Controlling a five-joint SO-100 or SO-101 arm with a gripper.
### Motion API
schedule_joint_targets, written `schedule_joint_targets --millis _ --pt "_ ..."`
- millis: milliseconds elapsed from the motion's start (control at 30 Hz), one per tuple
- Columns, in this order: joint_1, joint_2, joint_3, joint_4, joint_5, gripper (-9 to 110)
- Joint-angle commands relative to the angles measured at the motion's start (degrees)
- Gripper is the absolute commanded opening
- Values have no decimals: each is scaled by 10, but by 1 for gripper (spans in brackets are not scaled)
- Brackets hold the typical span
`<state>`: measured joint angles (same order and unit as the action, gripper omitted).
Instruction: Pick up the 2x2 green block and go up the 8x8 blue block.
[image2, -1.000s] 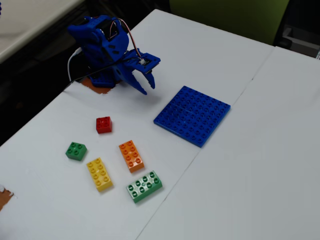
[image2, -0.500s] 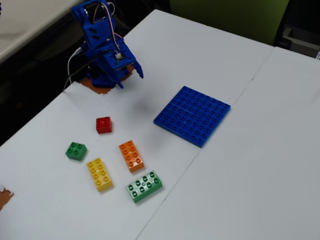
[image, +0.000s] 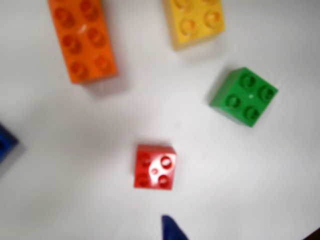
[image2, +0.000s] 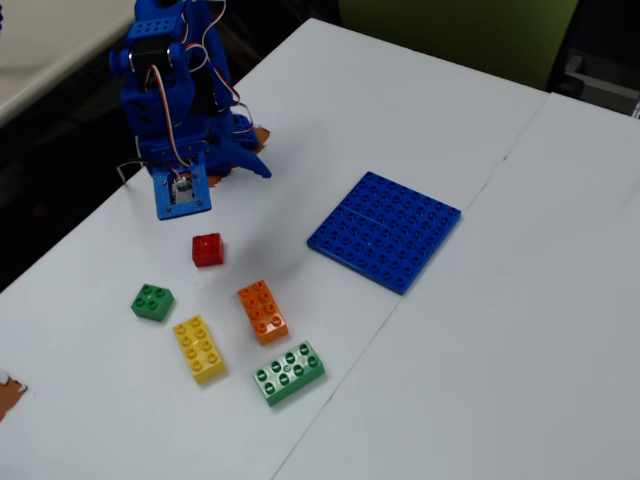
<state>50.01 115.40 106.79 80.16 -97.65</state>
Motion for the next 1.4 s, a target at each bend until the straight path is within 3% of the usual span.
schedule_joint_targets --millis 0,200,533,667,1367 --pt "21 -76 -92 4 -11 52" --pt "100 -143 -98 -71 -44 51" --pt "141 -199 -106 -203 -81 50" --pt "149 -280 -272 -61 -82 50" --pt "172 -475 -419 -35 -59 41"
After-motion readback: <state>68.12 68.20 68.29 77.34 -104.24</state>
